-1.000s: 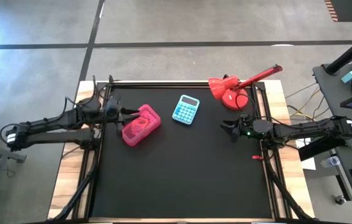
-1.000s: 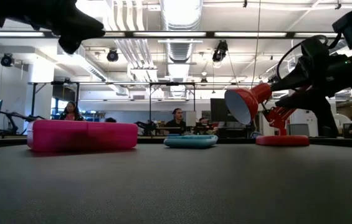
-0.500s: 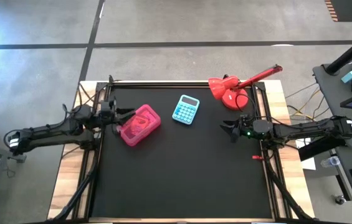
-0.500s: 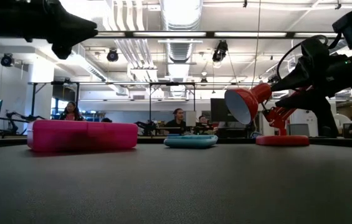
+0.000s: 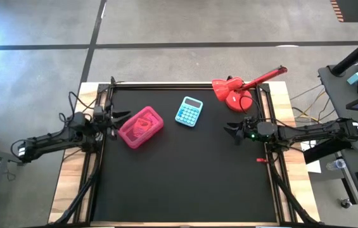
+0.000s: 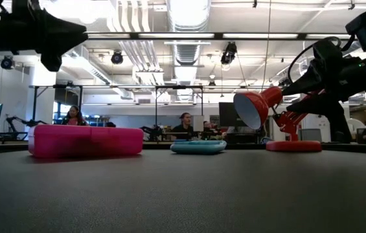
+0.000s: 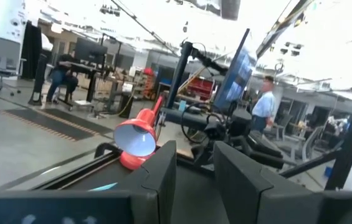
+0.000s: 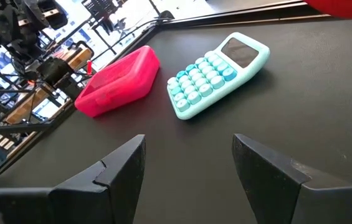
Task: Pack school essentials
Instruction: Return to Home Position
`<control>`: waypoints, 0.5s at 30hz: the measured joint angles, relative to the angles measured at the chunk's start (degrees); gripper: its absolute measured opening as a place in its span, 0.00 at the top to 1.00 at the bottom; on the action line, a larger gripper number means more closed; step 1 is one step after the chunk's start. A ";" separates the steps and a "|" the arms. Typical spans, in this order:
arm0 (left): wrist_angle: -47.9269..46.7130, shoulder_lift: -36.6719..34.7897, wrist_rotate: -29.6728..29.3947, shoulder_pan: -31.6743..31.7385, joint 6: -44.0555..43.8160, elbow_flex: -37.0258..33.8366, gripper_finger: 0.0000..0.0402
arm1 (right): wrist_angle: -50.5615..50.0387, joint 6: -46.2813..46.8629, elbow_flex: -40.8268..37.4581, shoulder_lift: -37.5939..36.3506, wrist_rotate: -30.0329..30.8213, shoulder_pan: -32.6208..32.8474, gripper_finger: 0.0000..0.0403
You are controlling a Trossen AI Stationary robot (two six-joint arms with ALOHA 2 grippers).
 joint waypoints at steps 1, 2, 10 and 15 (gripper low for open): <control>0.49 -0.46 -0.09 0.00 -0.06 -0.58 0.77 | -0.02 0.00 0.00 0.00 0.00 0.00 0.43; 0.94 -0.96 -0.10 0.00 -0.23 -1.31 0.77 | -0.02 0.00 0.00 0.00 0.00 0.00 0.43; 1.93 -3.77 -3.02 0.00 -2.94 -5.18 0.77 | -0.21 0.00 0.00 0.00 0.00 0.00 0.43; 2.02 -4.58 -4.19 0.00 -5.98 -7.12 0.77 | -0.39 0.00 0.00 0.00 0.00 0.00 0.43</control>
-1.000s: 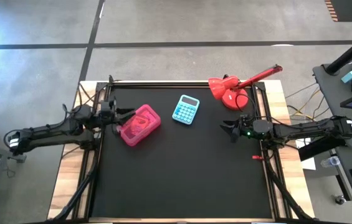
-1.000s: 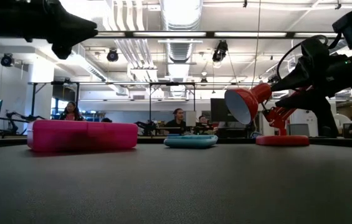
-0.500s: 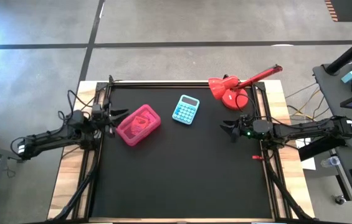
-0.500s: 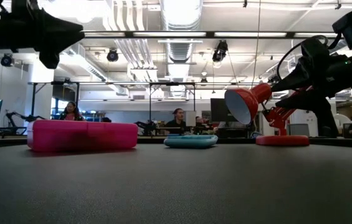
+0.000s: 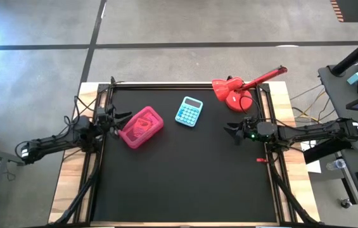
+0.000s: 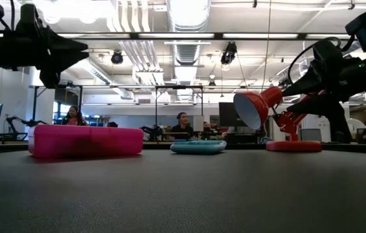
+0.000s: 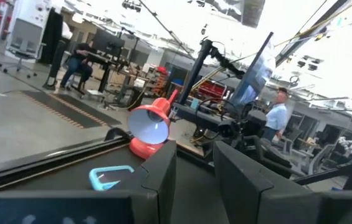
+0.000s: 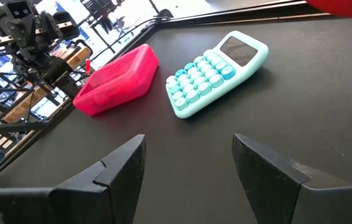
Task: Pack school essentials
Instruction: Return to Home Position
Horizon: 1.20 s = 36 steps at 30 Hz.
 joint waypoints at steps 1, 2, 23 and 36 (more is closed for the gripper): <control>-0.57 -0.16 -0.20 0.00 -0.08 0.00 0.77 | 0.00 0.00 0.00 0.00 0.00 0.00 0.43; -0.89 -0.14 -0.37 0.00 -0.11 0.00 0.77 | -0.01 0.00 -0.01 0.00 -0.01 0.00 0.43; -1.05 3.82 -1.58 0.00 0.00 -0.11 0.77 | -0.02 0.00 -0.02 0.00 0.00 0.00 0.43; -1.05 6.45 -1.54 0.00 0.02 -0.19 0.77 | -0.02 0.00 -0.02 0.00 -0.02 0.01 0.43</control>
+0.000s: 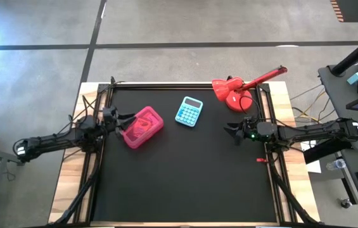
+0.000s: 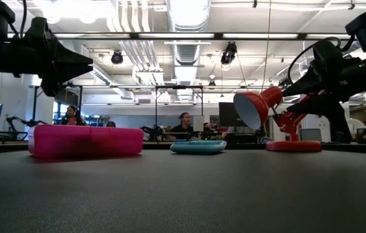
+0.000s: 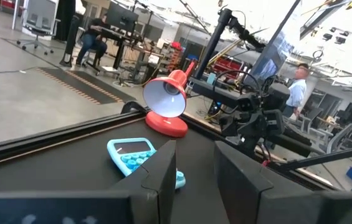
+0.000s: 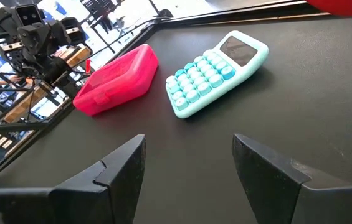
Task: Pack school essentials
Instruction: Return to Home Position
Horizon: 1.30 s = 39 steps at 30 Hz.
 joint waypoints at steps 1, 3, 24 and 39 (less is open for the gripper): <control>0.00 0.16 0.00 0.00 0.00 0.00 0.77 | 0.00 0.00 0.00 0.00 0.02 -0.01 0.43; 0.00 0.47 0.00 0.00 0.01 0.00 0.77 | 0.00 0.00 0.00 0.00 0.00 0.00 0.43; 0.00 2.44 0.04 0.00 0.02 -0.05 0.77 | -0.02 0.00 0.00 0.00 0.02 -0.01 0.43; 0.00 2.46 0.04 0.00 0.02 -0.05 0.77 | 0.00 0.00 0.00 0.00 0.00 0.00 0.43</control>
